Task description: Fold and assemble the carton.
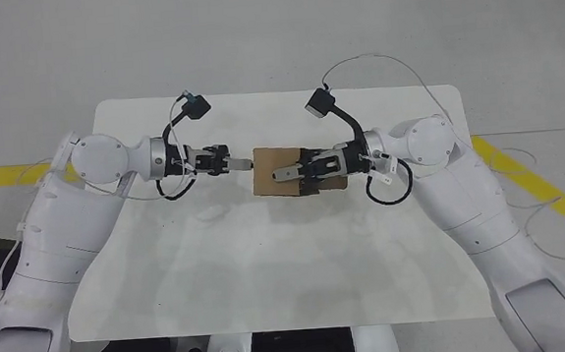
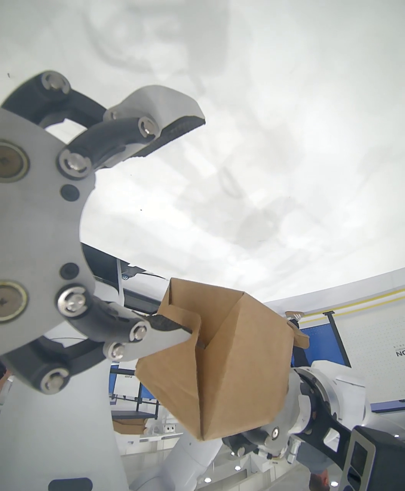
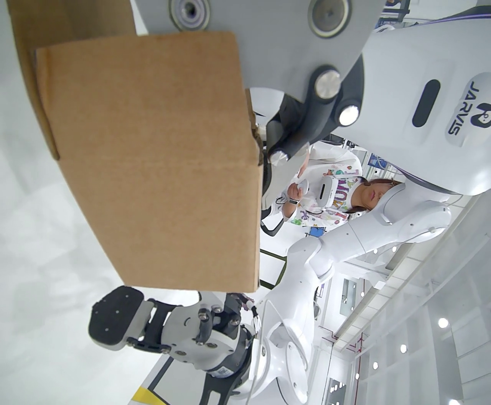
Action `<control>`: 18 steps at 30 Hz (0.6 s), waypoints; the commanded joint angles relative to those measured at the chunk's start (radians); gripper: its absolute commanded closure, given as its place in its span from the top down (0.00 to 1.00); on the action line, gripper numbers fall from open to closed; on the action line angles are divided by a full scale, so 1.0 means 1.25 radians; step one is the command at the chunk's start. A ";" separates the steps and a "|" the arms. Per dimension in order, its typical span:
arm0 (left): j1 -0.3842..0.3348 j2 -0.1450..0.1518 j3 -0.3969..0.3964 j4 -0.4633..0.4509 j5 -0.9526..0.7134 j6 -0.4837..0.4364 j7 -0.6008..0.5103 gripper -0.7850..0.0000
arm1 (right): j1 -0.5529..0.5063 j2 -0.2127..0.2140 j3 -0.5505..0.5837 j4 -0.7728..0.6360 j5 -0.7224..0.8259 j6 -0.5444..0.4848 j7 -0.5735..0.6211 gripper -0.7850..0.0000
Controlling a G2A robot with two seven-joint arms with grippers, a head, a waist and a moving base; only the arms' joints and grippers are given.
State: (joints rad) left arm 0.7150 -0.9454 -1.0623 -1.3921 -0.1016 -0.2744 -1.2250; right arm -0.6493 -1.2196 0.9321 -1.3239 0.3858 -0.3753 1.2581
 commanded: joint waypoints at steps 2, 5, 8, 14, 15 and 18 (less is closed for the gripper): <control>0.003 0.000 0.003 -0.005 -0.011 -0.001 -0.010 1.00 | 0.003 -0.003 -0.007 0.002 0.015 -0.006 0.003 0.00; 0.004 -0.001 0.007 -0.003 -0.033 -0.004 -0.022 1.00 | 0.006 -0.006 -0.011 0.005 0.030 -0.014 0.007 0.00; 0.003 -0.003 0.010 0.007 -0.060 -0.013 -0.028 1.00 | 0.008 -0.008 -0.013 0.008 0.038 -0.020 0.007 0.00; 0.000 -0.009 0.017 0.032 -0.116 -0.034 -0.034 1.00 | 0.008 -0.009 -0.013 0.009 0.052 -0.028 0.014 0.00; -0.002 -0.010 0.019 0.036 -0.122 -0.037 -0.036 1.00 | 0.007 -0.009 -0.012 0.009 0.053 -0.028 0.014 0.00; -0.007 -0.014 0.027 0.045 -0.139 -0.044 -0.042 1.00 | 0.008 -0.010 -0.012 0.009 0.056 -0.030 0.017 0.00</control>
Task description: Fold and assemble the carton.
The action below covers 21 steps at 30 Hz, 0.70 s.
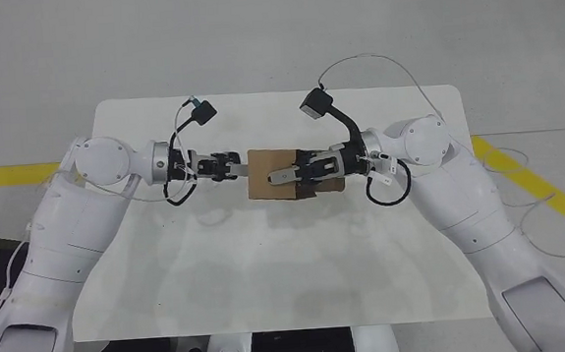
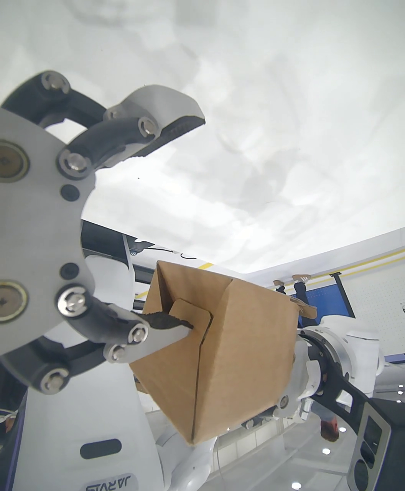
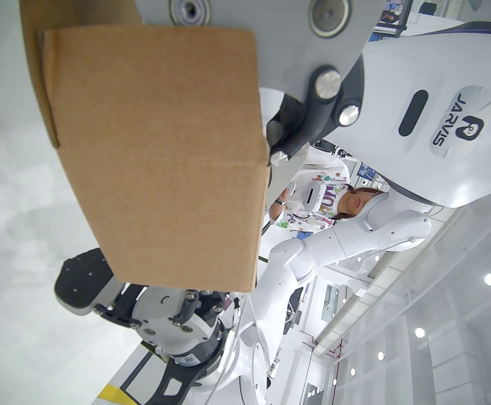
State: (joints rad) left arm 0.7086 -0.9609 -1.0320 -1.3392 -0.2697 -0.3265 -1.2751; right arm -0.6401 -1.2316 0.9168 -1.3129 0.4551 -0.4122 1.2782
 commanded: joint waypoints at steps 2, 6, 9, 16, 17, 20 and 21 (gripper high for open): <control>-0.006 -0.004 0.010 0.004 -0.009 -0.006 -0.004 1.00 | 0.000 0.000 0.001 0.000 0.000 -0.002 0.001 0.00; -0.013 -0.008 0.023 0.008 -0.011 -0.008 -0.007 1.00 | -0.002 0.000 0.003 -0.001 0.000 -0.002 0.003 0.00; -0.017 -0.011 0.030 0.012 -0.015 -0.010 -0.009 1.00 | -0.004 0.001 0.006 0.000 0.000 -0.001 0.005 0.00; -0.027 -0.017 0.041 0.031 -0.038 -0.018 -0.016 1.00 | -0.009 0.002 0.011 0.004 0.014 -0.002 0.010 0.00; -0.028 -0.018 0.043 0.033 -0.043 -0.021 -0.017 1.00 | -0.010 0.001 0.012 0.006 0.016 -0.004 0.012 0.00; -0.032 -0.022 0.049 0.037 -0.053 -0.032 -0.017 1.00 | -0.011 0.001 0.014 0.011 0.023 -0.007 0.015 0.00; -0.034 -0.023 0.051 0.037 -0.056 -0.034 -0.016 1.00 | -0.012 0.002 0.015 0.014 0.023 -0.008 0.015 0.00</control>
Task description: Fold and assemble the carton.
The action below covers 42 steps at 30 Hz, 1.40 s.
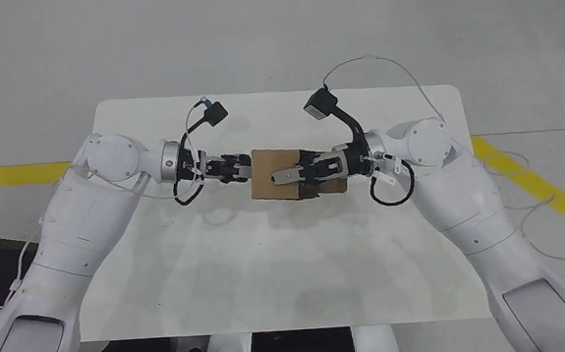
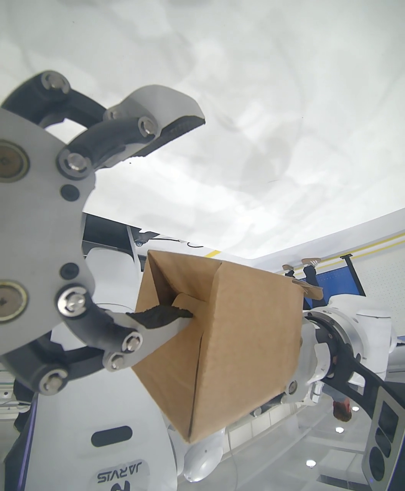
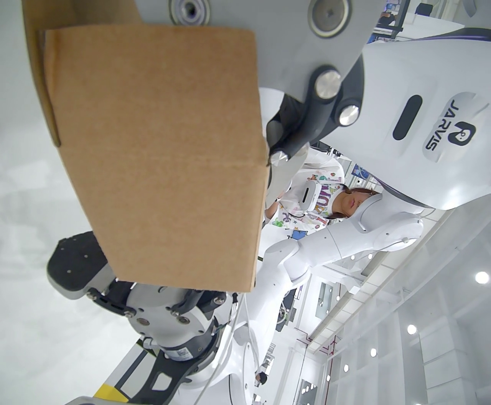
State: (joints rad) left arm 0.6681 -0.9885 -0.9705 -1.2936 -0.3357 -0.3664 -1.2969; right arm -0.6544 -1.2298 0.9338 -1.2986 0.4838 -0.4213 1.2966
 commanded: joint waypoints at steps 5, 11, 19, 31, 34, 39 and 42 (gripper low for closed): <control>-0.008 -0.007 0.014 0.007 -0.006 -0.009 0.008 1.00 | -0.005 0.002 0.010 0.011 0.004 -0.005 0.004 0.00; -0.012 -0.007 0.007 0.023 0.004 -0.020 0.018 1.00 | -0.011 0.007 0.025 0.013 -0.006 -0.005 0.001 0.00; -0.006 -0.004 -0.009 0.044 0.007 -0.056 0.006 1.00 | -0.013 0.009 0.032 0.011 -0.001 -0.010 0.016 0.00; -0.006 -0.015 0.016 0.059 -0.016 -0.126 0.001 1.00 | -0.003 0.003 0.012 0.012 0.043 -0.028 0.054 0.00; -0.008 -0.017 0.021 0.058 -0.018 -0.133 0.008 1.00 | -0.002 0.003 0.008 0.013 0.044 -0.029 0.053 0.00; -0.009 -0.016 0.022 0.057 -0.013 -0.143 0.018 1.00 | -0.001 0.004 0.009 0.018 0.036 -0.033 0.049 0.00; -0.007 -0.015 0.017 0.056 -0.006 -0.149 0.023 1.00 | -0.001 0.004 0.009 0.018 0.036 -0.033 0.049 0.00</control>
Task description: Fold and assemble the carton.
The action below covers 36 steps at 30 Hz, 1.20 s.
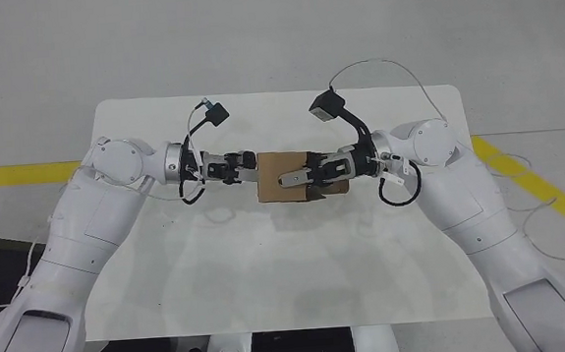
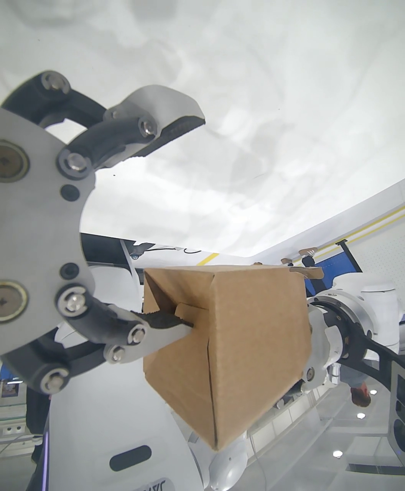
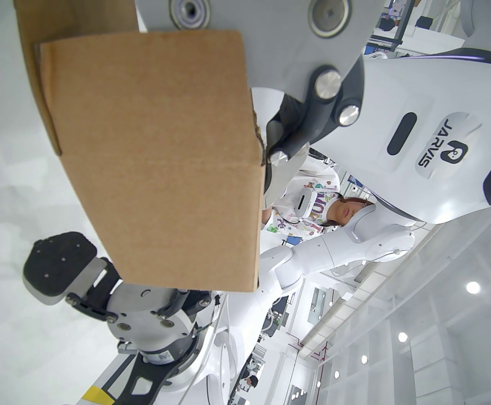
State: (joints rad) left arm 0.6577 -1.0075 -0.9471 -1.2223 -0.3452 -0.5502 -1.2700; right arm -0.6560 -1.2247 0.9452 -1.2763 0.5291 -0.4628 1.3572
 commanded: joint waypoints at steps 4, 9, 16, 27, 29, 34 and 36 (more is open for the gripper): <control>0.004 0.002 -0.007 -0.006 0.003 -0.002 0.002 1.00 | -0.002 0.000 0.000 -0.002 -0.001 0.002 -0.005 0.00; 0.008 0.003 -0.007 -0.015 -0.001 0.002 -0.002 1.00 | -0.025 0.002 0.000 -0.039 -0.015 0.020 -0.031 0.00; 0.009 0.003 -0.004 -0.018 -0.004 0.005 -0.004 1.00 | -0.028 0.001 -0.002 -0.046 -0.008 0.022 -0.027 0.00; 0.010 0.004 0.002 -0.030 -0.004 0.007 -0.007 1.00 | -0.026 -0.001 -0.004 -0.037 0.002 0.023 -0.017 0.00; 0.010 0.005 -0.004 -0.024 -0.001 0.004 -0.004 1.00 | -0.026 0.000 0.000 -0.030 -0.004 0.027 -0.023 0.00; 0.013 0.014 -0.031 -0.016 0.040 -0.005 0.011 1.00 | -0.025 0.003 0.005 -0.002 -0.029 0.061 -0.039 0.00; 0.019 0.019 -0.043 -0.022 0.063 -0.010 0.020 1.00 | -0.021 0.002 0.002 0.015 -0.039 0.080 -0.043 0.00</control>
State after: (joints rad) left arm 0.6776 -0.9869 -0.9925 -1.2452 -0.2833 -0.5597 -1.2511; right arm -0.6851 -1.2216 0.9503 -1.2694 0.4874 -0.3761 1.3059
